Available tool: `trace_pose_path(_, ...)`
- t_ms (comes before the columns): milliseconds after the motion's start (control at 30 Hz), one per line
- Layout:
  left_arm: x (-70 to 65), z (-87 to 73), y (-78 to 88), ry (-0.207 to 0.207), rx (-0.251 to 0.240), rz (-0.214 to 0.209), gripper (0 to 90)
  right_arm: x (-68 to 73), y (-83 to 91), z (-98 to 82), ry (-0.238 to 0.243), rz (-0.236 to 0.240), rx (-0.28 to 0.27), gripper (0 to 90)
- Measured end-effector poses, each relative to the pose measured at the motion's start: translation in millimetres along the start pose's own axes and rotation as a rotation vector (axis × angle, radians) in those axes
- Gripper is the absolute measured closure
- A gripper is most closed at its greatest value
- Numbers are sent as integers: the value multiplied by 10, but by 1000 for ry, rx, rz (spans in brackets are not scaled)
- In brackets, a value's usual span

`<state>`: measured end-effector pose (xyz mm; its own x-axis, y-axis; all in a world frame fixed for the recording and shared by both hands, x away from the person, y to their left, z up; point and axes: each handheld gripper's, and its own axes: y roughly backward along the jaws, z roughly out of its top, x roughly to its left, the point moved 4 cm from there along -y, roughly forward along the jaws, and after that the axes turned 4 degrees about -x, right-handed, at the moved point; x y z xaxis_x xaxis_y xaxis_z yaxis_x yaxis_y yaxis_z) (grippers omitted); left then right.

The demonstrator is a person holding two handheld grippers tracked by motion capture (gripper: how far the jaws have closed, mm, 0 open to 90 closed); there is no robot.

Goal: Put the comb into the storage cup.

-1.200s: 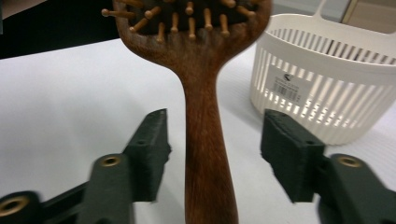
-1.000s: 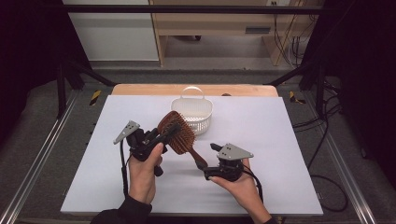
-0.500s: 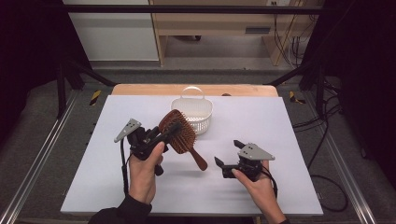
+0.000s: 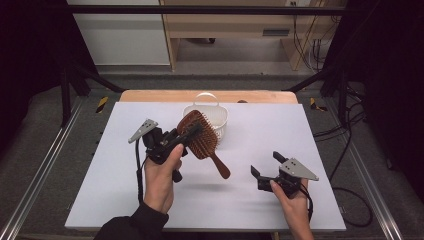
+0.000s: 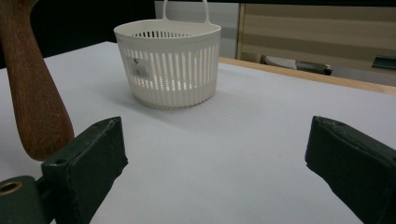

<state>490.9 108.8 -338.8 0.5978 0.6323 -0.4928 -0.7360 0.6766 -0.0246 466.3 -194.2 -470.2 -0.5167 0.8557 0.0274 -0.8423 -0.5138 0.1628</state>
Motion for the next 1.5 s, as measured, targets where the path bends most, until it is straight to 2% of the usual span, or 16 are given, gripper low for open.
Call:
trace_pose_path(100,-65,62,-71,-4,-1,-11,518,-62,33,-6,-1,-16,-17,54)
trace_pose_path(233,-135,173,-152,-22,-6,-11,518,-88,73,-57,-18,-36,-24,53)
trace_pose_path(333,-159,252,-204,-23,-20,-8,517,-88,94,-82,-13,-34,-20,51)
trace_pose_path(400,-161,294,-234,-25,-22,-8,518,-84,107,-63,-24,-27,-38,51)
trace_pose_path(767,-132,457,-354,-20,-41,-11,517,-97,134,-48,7,-20,-47,51)
trace_pose_path(1033,-148,592,-448,-75,-63,6,517,-162,178,-43,28,11,-43,58)
trace_pose_path(1167,-176,680,-491,-119,-65,18,516,-178,178,-49,25,11,-41,58)
trace_pose_path(1300,-154,805,-523,-126,-84,36,516,-169,175,-51,22,18,-41,57)
trace_pose_path(1500,-92,927,-592,-150,-78,73,517,-166,176,-46,13,22,-48,50)
